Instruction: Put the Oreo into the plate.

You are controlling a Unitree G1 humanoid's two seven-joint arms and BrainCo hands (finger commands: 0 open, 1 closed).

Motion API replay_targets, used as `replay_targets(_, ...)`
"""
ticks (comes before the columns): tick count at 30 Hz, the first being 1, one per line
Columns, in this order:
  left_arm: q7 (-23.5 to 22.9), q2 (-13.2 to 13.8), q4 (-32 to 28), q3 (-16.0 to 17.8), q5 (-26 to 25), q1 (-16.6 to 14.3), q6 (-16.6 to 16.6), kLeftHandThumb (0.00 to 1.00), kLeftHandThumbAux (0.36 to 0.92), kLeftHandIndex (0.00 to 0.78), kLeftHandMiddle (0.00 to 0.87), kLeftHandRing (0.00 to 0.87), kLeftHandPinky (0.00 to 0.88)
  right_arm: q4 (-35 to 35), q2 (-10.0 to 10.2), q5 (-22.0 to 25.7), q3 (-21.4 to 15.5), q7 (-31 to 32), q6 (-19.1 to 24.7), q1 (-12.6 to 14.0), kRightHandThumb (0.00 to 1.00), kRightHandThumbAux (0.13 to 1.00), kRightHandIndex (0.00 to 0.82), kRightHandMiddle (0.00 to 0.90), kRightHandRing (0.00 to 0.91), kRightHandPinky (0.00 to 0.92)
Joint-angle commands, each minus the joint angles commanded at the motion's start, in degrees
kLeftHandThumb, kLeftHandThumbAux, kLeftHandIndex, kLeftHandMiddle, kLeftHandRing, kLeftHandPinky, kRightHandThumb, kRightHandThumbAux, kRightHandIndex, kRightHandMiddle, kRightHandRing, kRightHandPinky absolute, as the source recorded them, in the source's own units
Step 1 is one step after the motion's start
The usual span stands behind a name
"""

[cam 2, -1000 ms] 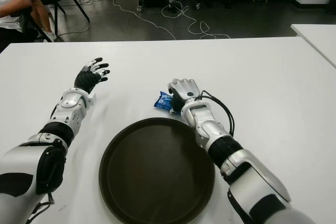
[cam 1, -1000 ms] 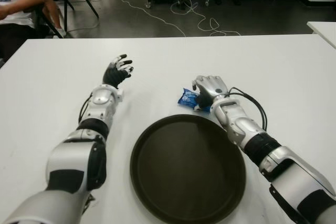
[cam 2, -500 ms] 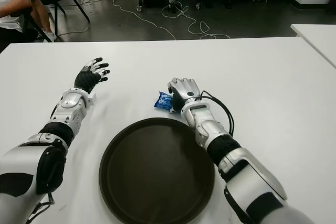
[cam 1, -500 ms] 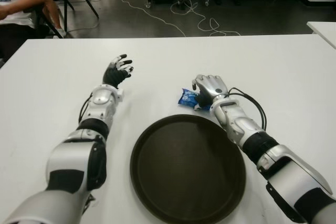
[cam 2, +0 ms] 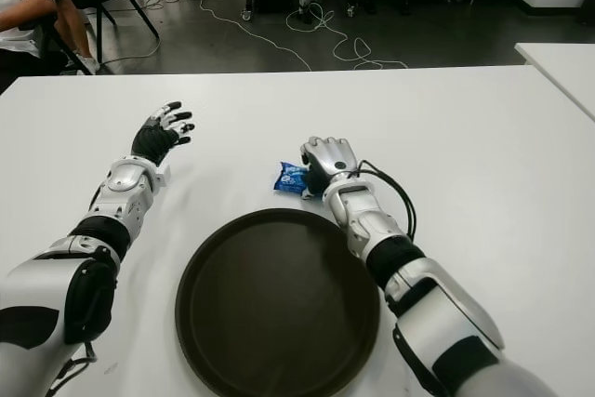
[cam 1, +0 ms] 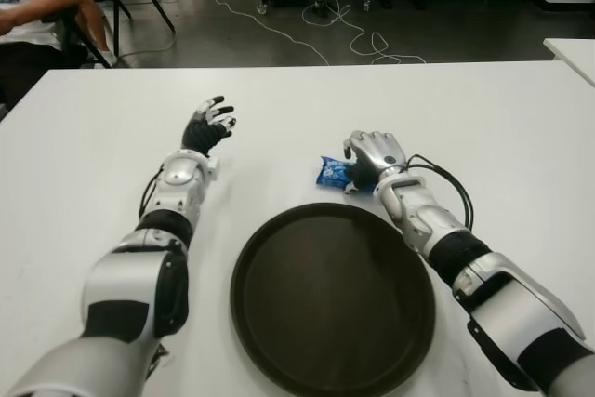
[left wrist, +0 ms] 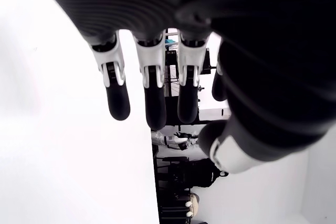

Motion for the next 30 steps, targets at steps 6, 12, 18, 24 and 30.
replay_targets(6, 0.16, 0.05, -0.07, -0.06, 0.07, 0.03, -0.08, 0.165, 0.763, 0.137, 0.214, 0.205, 0.207, 1.55, 0.11, 0.35, -0.21, -0.34, -0.7, -0.65, 0.0, 0.853, 0.49, 0.552, 0.554, 0.524)
replay_targets(12, 0.29, 0.02, -0.09, -0.05, 0.06, 0.05, -0.14, 0.176, 0.75, 0.149, 0.219, 0.212, 0.213, 3.34, 0.08, 0.73, -0.19, -0.92, -1.55, -1.25, 0.0, 0.864, 0.491, 0.553, 0.556, 0.527)
replay_targets(18, -0.08, 0.02, -0.13, 0.05, -0.1, 0.1, -0.19, 0.184, 0.748, 0.136, 0.209, 0.204, 0.208, 4.79, 0.15, 1.0, -0.26, -1.2, -2.16, -1.66, 0.0, 0.872, 0.49, 0.557, 0.557, 0.53)
replay_targets(24, -0.23, -0.04, -0.16, 0.2, -0.28, 0.1, -0.18, 0.193, 0.753, 0.139, 0.216, 0.206, 0.21, 6.41, 0.23, 3.42, -1.78, 0.34, -4.27, -1.95, 0.0, 0.878, 0.493, 0.582, 0.584, 0.567)
replay_targets(30, -0.09, -0.09, -0.15, 0.27, -0.34, 0.09, -0.07, 0.185, 0.752, 0.133, 0.21, 0.202, 0.203, 8.13, 0.21, 5.32, -2.63, 1.16, -5.9, -2.41, 0.0, 0.878, 0.501, 0.611, 0.619, 0.615)
